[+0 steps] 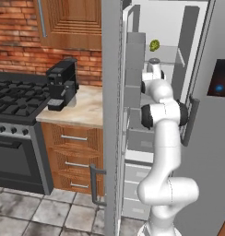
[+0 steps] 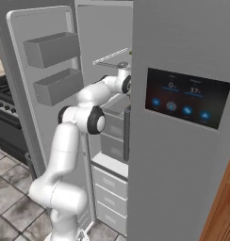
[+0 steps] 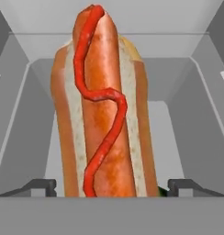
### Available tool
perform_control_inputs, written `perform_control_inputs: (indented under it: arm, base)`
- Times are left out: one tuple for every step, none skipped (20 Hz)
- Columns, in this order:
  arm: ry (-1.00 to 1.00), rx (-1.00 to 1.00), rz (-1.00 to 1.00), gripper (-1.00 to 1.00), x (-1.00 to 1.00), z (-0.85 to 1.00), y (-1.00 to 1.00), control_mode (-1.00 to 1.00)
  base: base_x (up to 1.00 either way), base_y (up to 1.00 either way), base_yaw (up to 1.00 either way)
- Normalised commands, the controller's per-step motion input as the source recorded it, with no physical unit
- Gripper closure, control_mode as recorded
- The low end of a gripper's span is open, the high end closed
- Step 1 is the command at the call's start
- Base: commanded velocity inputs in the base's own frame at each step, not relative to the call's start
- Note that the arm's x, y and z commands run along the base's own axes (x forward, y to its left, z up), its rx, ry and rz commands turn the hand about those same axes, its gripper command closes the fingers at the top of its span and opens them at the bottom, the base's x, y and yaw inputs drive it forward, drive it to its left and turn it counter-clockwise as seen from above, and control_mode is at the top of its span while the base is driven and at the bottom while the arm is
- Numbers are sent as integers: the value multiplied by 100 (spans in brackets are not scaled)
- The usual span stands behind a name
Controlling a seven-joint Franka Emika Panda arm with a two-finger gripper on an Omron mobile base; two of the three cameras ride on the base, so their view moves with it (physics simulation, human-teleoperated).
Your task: Store the hot dog in the freezer for long-term storage. Close the freezer door after placing the cooked food.
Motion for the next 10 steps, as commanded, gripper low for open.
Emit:
perform_control_inputs:
  arm:
    - [-15, 0, 0, -100, -29, 0, 1, -100]
    - [-21, 0, 0, -100, -29, 0, 13, -100]
    - [-20, 0, 0, -100, -41, 0, 15, -100]
    - [-19, 0, 0, -100, -44, 0, 11, -100]
    - [-19, 0, 0, -100, -45, 0, 13, -100]
    - [-18, 0, 0, -100, -46, 0, 13, -100]
    - [-17, 0, 0, -100, -45, 0, 11, -100]
    - [-16, 0, 0, -100, -45, -1, 6, -100]
    - [-17, 0, 0, -100, -46, 0, 4, -100]
    - [-17, 0, 0, -100, -46, 0, 5, -100]
  base:
    - [0, 0, 0]
    - [0, 0, 0]
    - [0, 0, 0]
    - [0, 0, 0]
    - [0, 0, 0]
    - [0, 0, 0]
    - [0, 0, 0]
    - [0, 0, 0]
    - [0, 0, 0]
    - [0, 0, 0]
